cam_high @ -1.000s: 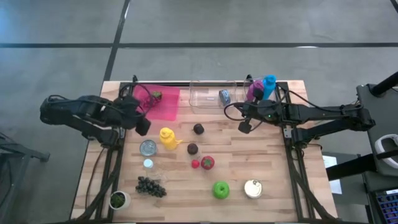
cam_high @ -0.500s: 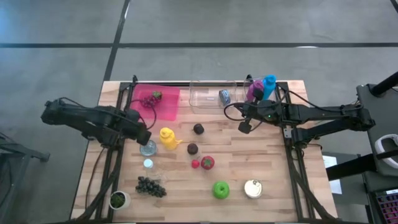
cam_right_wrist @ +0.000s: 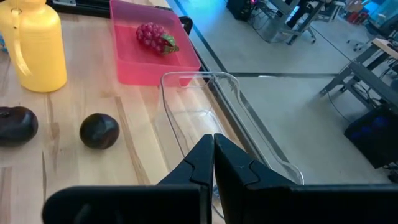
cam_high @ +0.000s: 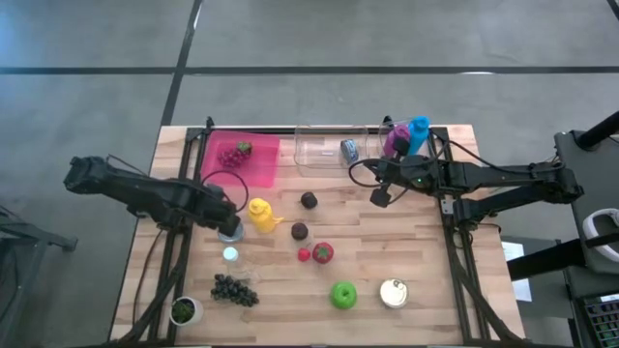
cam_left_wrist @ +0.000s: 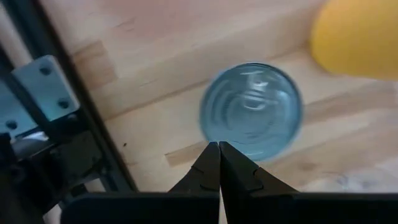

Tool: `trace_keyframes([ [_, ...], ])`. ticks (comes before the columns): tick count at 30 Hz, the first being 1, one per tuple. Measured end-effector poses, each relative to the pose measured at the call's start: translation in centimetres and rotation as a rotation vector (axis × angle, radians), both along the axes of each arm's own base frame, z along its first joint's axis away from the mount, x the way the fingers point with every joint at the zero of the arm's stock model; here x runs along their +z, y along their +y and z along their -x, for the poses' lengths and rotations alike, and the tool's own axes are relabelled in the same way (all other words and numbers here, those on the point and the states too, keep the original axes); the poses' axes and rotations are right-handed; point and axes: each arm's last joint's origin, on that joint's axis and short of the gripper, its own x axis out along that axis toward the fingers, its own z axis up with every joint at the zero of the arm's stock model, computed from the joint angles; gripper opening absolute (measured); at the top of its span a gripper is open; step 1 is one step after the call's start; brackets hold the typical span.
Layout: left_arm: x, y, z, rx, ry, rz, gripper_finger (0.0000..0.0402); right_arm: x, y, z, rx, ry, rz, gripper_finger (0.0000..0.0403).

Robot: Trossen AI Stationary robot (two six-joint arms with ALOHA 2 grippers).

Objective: Pick & Place Food Item
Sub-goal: Put the yellow water bottle into the right transparent bin

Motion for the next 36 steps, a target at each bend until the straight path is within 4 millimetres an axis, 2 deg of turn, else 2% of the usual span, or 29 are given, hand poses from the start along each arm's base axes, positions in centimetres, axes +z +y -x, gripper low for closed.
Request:
trace_keyframes([
  [5,-1.6,0.1,0.7,0.08,0.055,-0.013,0.0001,0.0,0.0,0.0,0.0,0.0,0.0,0.0008],
  [17,-2.0,0.4,0.3,0.157,0.055,-0.038,0.0001,0.0,0.0,0.0,0.002,0.0,0.003,0.0008],
  [23,-2.5,0.5,-1.2,0.164,-0.02,-0.019,0.0001,0.4,0.0,-0.2,0.005,-0.035,0.01,0.0008],
  [30,-3.2,0.6,-1.9,0.169,0.005,-0.024,0.0001,0.4,0.0,-0.2,0.01,-0.032,0.02,0.0008],
  [36,-3.7,0.4,-3.4,0.091,-0.072,-0.008,0.0001,0.4,0.0,-0.2,0.013,-0.029,0.026,0.0008],
])
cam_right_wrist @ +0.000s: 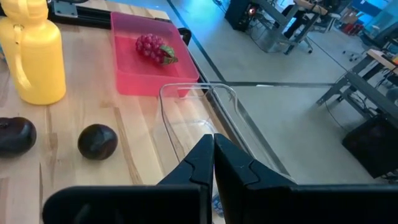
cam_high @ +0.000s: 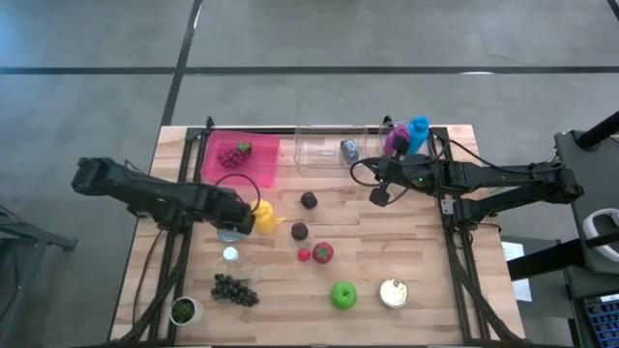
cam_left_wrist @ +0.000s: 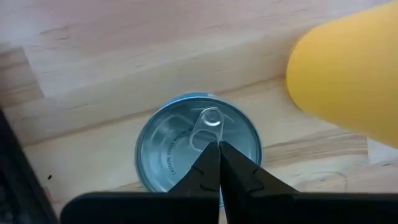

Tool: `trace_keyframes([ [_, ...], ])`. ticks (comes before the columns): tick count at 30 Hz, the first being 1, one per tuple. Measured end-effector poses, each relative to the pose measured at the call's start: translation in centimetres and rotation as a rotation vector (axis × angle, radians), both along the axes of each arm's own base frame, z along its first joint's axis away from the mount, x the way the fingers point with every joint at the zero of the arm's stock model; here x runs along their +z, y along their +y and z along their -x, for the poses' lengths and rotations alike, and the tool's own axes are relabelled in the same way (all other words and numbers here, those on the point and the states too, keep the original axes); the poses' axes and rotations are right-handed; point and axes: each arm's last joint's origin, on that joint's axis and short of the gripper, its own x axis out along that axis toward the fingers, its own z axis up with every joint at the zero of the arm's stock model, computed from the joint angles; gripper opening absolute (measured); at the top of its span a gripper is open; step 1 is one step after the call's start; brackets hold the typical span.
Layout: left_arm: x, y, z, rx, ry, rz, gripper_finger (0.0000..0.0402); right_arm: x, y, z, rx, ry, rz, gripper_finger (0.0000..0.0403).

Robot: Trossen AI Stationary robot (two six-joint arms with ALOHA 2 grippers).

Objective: Pick & Place Food Item
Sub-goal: Put the yellow water bottle into the right transparent bin

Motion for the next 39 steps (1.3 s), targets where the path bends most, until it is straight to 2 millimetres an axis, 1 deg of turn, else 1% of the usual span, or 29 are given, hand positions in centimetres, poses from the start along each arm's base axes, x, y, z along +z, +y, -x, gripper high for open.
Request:
trace_keyframes([
  [8,-0.4,0.0,-0.5,-0.023,0.018,-0.011,0.0001,0.0,0.0,0.0,0.002,0.001,0.004,0.0008],
  [14,-0.1,0.0,-0.4,-0.059,0.028,-0.02,0.0001,0.0,0.0,0.0,0.002,0.0,0.003,0.0008],
  [20,1.7,0.1,0.3,-0.056,0.143,-0.031,0.0001,0.0,0.0,0.0,0.002,-0.001,0.003,0.0008],
  [27,4.2,0.2,-0.1,-0.068,0.098,-0.08,0.0001,0.0,0.0,0.0,0.002,0.0,0.003,0.0008],
  [35,4.6,0.1,-0.8,-0.282,0.051,-0.088,0.0001,0.0,0.0,0.0,0.001,0.0,0.003,0.0008],
  [39,5.3,0.0,-1.0,-0.31,0.033,-0.091,0.0001,0.0,0.0,0.0,0.001,0.0,0.002,0.0008],
])
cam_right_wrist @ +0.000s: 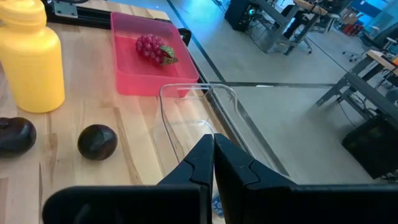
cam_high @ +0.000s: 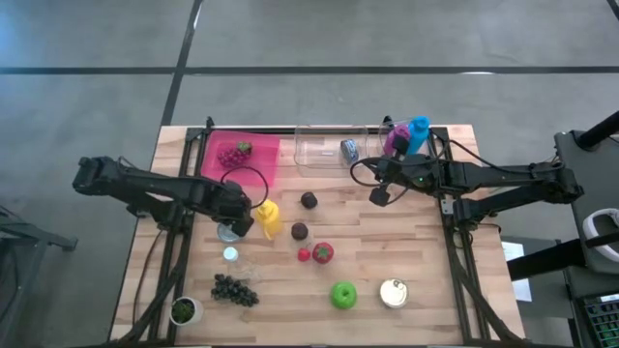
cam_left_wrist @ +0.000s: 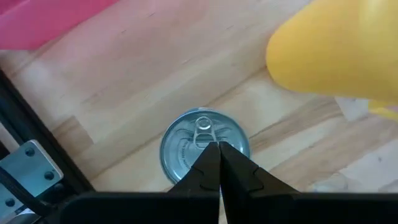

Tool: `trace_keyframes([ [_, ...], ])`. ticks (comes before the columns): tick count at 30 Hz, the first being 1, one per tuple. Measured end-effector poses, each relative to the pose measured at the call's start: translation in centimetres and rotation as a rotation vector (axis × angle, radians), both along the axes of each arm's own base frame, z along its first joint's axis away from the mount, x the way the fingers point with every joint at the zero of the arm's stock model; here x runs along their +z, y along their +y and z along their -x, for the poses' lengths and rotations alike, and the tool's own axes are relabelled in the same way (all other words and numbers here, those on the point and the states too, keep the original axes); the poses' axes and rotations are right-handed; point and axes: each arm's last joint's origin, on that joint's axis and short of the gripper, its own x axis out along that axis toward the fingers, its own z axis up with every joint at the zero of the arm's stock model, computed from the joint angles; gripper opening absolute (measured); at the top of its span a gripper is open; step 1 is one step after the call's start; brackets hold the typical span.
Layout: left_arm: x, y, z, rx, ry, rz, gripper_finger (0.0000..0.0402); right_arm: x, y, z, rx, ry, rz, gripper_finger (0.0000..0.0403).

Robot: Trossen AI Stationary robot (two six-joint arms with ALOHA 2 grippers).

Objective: Pick & Place Food Item
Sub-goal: Put the yellow water bottle into the right transparent bin

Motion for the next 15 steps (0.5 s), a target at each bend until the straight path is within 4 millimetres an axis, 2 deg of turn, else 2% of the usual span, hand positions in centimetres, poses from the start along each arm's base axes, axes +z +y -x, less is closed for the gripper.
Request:
trace_keyframes([
  [9,3.1,0.0,-0.8,-0.055,-0.085,-0.039,0.0001,0.0,0.0,0.0,0.0,0.001,0.0,0.0008],
  [12,3.1,0.0,-1.3,-0.106,-0.12,-0.056,0.0001,0.0,0.0,0.0,0.0,0.002,0.0,0.0008],
  [15,2.0,-0.1,-1.7,-0.159,-0.13,-0.06,0.0001,0.0,0.0,0.0,0.0,0.003,0.0,0.0008],
])
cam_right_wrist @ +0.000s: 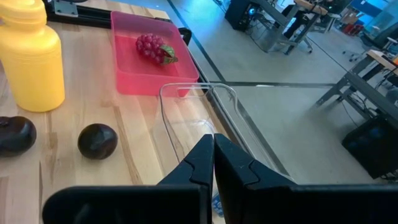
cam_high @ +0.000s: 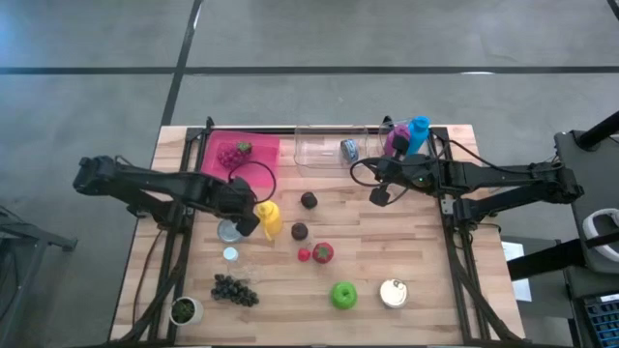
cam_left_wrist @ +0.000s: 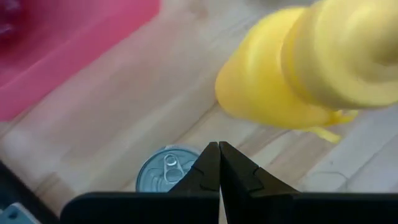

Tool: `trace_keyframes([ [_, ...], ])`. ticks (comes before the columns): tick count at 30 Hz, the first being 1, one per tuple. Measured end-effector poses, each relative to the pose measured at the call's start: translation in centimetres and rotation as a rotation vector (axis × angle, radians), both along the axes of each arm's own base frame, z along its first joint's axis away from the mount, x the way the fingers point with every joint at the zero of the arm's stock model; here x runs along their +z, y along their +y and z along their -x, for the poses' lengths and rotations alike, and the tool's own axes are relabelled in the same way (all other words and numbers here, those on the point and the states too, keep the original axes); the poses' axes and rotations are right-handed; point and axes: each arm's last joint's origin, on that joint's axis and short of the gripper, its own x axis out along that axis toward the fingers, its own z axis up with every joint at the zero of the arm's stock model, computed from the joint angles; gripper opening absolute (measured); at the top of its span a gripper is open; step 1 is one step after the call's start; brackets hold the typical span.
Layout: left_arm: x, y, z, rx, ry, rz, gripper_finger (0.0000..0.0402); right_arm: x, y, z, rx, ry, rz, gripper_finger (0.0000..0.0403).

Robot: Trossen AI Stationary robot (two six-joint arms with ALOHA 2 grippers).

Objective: Pick & Place Food Item
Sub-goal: Put the yellow water bottle into the right transparent bin

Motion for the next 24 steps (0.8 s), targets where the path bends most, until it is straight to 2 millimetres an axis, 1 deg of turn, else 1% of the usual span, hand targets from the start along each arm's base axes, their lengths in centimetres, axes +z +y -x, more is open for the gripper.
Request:
trace_keyframes([
  [5,-2.0,0.1,-0.1,-0.009,0.049,-0.005,0.0001,0.0,0.0,0.0,0.002,0.001,-0.001,0.0008],
  [9,-2.9,0.1,-0.6,-0.054,0.008,-0.008,0.0001,0.0,0.0,0.0,0.004,0.001,-0.002,0.0008],
  [13,-3.5,0.1,-1.2,-0.1,-0.06,-0.015,0.0001,0.0,0.0,0.0,0.003,0.001,-0.002,0.0008],
  [17,-3.8,0.1,-1.4,-0.119,-0.087,-0.02,0.0001,0.0,0.0,0.0,0.003,0.0,-0.002,0.0008],
  [24,-4.2,0.5,-1.7,-0.104,-0.08,-0.022,0.0001,0.0,0.0,0.0,0.003,-0.001,-0.002,0.0008],
])
